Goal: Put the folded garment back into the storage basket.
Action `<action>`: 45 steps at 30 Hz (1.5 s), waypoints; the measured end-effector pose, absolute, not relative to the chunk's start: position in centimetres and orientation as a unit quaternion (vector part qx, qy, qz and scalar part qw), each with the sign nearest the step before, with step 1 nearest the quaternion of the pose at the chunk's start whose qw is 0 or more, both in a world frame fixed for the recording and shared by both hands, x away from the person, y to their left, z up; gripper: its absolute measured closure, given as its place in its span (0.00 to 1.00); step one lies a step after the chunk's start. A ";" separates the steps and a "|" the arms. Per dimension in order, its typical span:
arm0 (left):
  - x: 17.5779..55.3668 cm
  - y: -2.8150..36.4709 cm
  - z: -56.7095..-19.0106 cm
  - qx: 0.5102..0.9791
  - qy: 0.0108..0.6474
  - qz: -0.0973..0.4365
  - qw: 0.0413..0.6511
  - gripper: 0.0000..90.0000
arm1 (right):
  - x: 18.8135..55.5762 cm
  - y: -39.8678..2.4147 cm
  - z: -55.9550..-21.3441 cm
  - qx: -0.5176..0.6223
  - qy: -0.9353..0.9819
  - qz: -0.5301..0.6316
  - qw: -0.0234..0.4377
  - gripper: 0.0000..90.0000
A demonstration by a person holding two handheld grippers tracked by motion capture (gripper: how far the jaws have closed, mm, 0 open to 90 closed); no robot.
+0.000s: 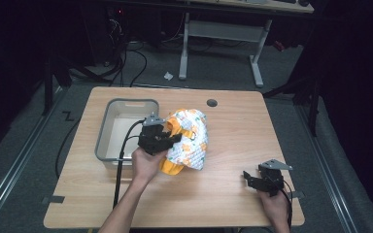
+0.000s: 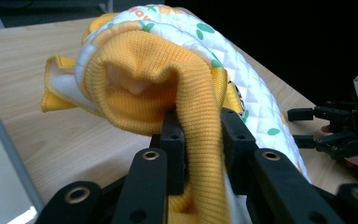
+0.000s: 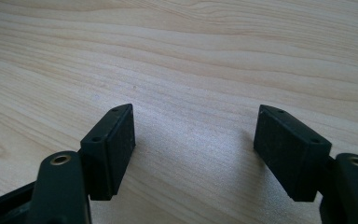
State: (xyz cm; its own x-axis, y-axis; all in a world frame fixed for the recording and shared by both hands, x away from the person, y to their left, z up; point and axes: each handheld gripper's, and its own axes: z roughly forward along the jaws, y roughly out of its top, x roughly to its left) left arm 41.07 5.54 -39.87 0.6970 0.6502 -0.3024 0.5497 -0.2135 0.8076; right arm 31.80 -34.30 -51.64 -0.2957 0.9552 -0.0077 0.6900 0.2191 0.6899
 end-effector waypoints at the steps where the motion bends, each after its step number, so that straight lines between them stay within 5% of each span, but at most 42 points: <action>1: 41.1 5.8 -39.8 0.776 0.386 0.051 0.495 0.83 | 31.8 -34.3 -51.6 0.550 0.748 0.297 0.223 0.33; 45: 41.9 13.4 -38.9 0.746 0.439 0.090 0.492 0.83 | 31.8 -34.3 -51.6 0.551 0.748 0.296 0.224 0.33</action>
State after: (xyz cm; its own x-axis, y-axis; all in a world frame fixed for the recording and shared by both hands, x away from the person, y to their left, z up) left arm 41.87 13.41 -38.93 0.5988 0.7437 -0.2973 0.5662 -0.1306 0.8138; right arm 31.79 -34.30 -51.64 -0.2937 0.9559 -0.0078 0.6908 0.2179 0.6894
